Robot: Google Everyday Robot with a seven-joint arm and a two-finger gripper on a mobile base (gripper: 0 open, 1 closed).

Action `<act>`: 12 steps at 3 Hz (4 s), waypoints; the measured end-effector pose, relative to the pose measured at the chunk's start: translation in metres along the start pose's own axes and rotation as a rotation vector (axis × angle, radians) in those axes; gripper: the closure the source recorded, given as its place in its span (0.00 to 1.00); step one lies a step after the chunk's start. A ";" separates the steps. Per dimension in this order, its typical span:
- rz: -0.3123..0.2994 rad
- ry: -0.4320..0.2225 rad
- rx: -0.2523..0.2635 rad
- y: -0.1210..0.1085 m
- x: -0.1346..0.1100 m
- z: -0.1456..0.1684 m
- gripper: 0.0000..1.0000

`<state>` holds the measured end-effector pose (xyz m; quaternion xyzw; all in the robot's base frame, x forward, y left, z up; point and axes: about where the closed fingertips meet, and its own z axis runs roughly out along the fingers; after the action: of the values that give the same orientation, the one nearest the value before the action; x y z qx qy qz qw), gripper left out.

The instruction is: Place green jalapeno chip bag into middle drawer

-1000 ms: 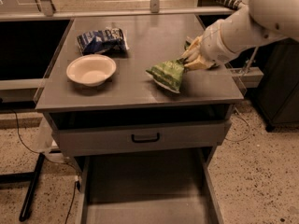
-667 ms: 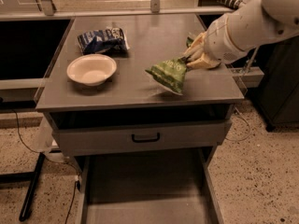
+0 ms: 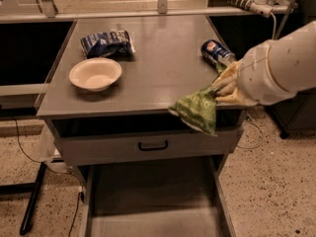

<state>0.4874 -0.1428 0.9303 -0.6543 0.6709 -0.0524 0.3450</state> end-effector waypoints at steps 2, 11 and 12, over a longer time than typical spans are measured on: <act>0.118 -0.005 -0.067 0.110 0.050 0.030 1.00; 0.283 -0.311 -0.255 0.253 0.176 0.362 1.00; 0.327 -0.347 -0.255 0.264 0.180 0.386 1.00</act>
Offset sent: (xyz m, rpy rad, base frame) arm -0.0940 -0.0337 -0.1752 0.1509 0.1870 -0.0813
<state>0.4871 -0.1242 0.4298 -0.5746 0.6996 0.2019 0.3735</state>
